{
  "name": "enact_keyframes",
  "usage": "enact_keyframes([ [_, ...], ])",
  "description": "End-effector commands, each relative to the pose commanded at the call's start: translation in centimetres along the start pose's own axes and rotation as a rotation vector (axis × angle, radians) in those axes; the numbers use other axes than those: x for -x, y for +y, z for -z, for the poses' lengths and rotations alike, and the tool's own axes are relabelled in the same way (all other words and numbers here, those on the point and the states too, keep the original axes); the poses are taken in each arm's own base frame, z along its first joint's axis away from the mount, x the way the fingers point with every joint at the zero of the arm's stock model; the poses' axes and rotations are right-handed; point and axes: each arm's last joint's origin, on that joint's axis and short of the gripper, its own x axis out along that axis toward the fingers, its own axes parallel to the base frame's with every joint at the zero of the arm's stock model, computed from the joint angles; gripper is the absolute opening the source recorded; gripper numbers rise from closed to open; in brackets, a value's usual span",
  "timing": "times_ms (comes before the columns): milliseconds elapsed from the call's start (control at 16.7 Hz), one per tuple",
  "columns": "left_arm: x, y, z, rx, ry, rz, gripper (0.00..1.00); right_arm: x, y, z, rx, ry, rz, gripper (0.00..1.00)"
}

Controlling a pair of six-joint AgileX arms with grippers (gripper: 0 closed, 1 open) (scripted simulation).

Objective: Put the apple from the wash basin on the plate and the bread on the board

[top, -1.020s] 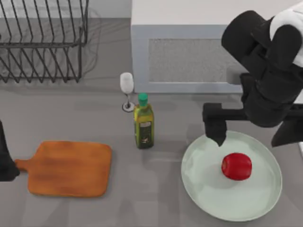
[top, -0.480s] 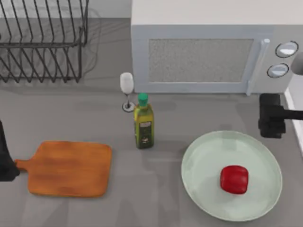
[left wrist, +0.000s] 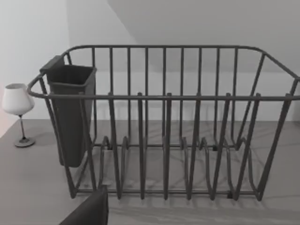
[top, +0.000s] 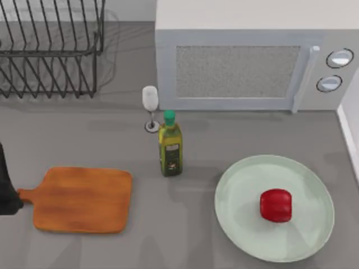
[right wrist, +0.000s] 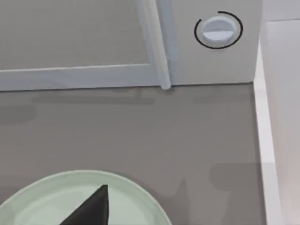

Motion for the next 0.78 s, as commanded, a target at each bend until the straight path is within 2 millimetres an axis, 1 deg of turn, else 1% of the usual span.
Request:
enact_keyframes([
  [240,0.0,0.0,0.0,0.0,0.0,0.0,1.0,0.7,-1.9,3.6,0.062,-0.275,0.051,1.0],
  [420,0.0,0.0,0.0,0.0,0.0,0.0,1.0,0.4,-2.9,5.8,0.108,-0.429,0.098,1.0],
  [600,0.0,0.0,0.0,0.0,0.0,0.0,1.0,0.1,-3.4,6.9,0.137,-0.515,0.132,1.0],
  [780,0.0,0.0,0.0,0.0,0.0,0.0,1.0,0.0,-3.5,7.0,0.141,-0.526,0.137,1.0],
])
